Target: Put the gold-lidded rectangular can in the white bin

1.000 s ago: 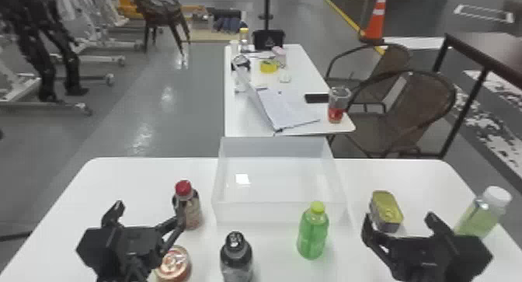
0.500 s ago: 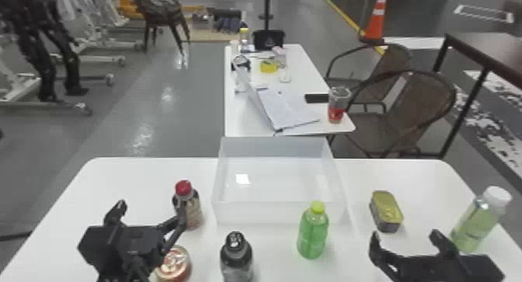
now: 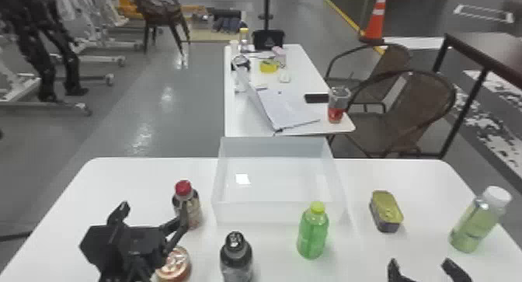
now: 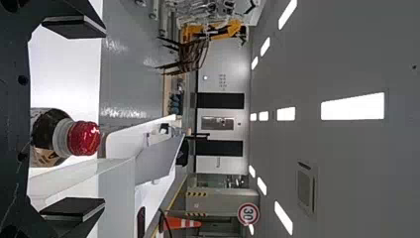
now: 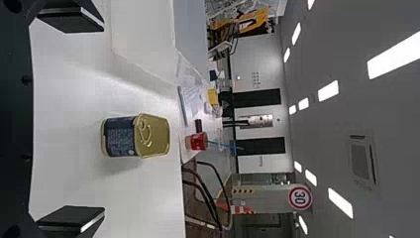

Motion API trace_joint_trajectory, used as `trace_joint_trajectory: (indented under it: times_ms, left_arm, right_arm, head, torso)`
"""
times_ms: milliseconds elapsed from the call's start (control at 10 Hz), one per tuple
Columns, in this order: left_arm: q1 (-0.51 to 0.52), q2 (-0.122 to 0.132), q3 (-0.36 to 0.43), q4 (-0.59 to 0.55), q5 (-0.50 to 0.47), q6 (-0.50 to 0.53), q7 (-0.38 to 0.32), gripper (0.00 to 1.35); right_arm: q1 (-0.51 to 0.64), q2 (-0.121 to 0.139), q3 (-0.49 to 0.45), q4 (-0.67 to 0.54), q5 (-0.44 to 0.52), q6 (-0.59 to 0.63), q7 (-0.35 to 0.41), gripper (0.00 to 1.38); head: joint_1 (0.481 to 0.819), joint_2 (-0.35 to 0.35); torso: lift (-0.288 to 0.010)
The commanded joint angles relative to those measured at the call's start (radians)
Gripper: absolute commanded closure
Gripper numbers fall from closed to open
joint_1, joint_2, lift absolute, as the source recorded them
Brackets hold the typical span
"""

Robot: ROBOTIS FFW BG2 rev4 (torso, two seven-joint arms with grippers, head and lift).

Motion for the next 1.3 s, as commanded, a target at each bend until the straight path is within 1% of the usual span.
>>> trace_joint_trajectory:
  times_ms: [0, 100, 300, 400, 500, 600, 700, 1000, 1200]
  left_arm:
    - [0.001, -0.003, 0.001, 0.000, 0.003, 0.002, 0.000, 0.10]
    - [0.001, -0.005, 0.002, 0.000, 0.004, 0.003, -0.004, 0.10]
    - [0.003, -0.013, 0.008, 0.001, 0.006, 0.003, -0.010, 0.10]
    - [0.003, -0.014, 0.010, 0.001, 0.006, 0.003, -0.014, 0.10]
    - [0.003, -0.014, 0.011, 0.001, 0.006, 0.003, -0.019, 0.10]
    - [0.001, -0.014, 0.011, 0.001, 0.006, 0.003, -0.022, 0.10]
    - [0.001, -0.016, 0.011, 0.001, 0.006, 0.002, -0.022, 0.10]
    - [0.007, -0.029, 0.024, 0.001, 0.004, -0.003, -0.030, 0.10]
    - [0.006, -0.028, 0.025, 0.001, 0.000, -0.027, -0.031, 0.10]
  right_arm:
    - [-0.011, -0.005, -0.026, 0.044, 0.000, -0.007, 0.004, 0.00]
    - [-0.021, -0.012, -0.040, 0.069, 0.000, -0.010, 0.012, 0.00]
    - [-0.061, -0.037, -0.057, 0.133, -0.018, -0.007, 0.034, 0.00]
    - [-0.087, -0.054, -0.057, 0.159, -0.028, 0.014, 0.043, 0.00]
    - [-0.120, -0.061, -0.057, 0.191, -0.028, 0.030, 0.066, 0.00]
    - [-0.147, -0.063, -0.057, 0.218, -0.028, 0.034, 0.087, 0.01]
    - [-0.156, -0.063, -0.057, 0.227, -0.025, 0.034, 0.090, 0.01]
    - [-0.199, -0.052, -0.056, 0.280, -0.025, 0.034, 0.095, 0.12]
    - [-0.241, -0.052, -0.057, 0.316, 0.001, 0.034, 0.095, 0.12]
  head:
    - [0.549, 0.000]
    - [0.549, 0.000]
    - [0.549, 0.000]
    - [0.549, 0.000]
    - [0.549, 0.000]
    - [0.549, 0.000]
    - [0.549, 0.000]
    - [0.549, 0.000]
    - [0.549, 0.000]
  torso:
    - [-0.100]
    - [-0.100]
    - [-0.100]
    - [-0.100]
    - [-0.100]
    - [-0.100]
    - [-0.100]
    - [-0.100]
    - [-0.100]
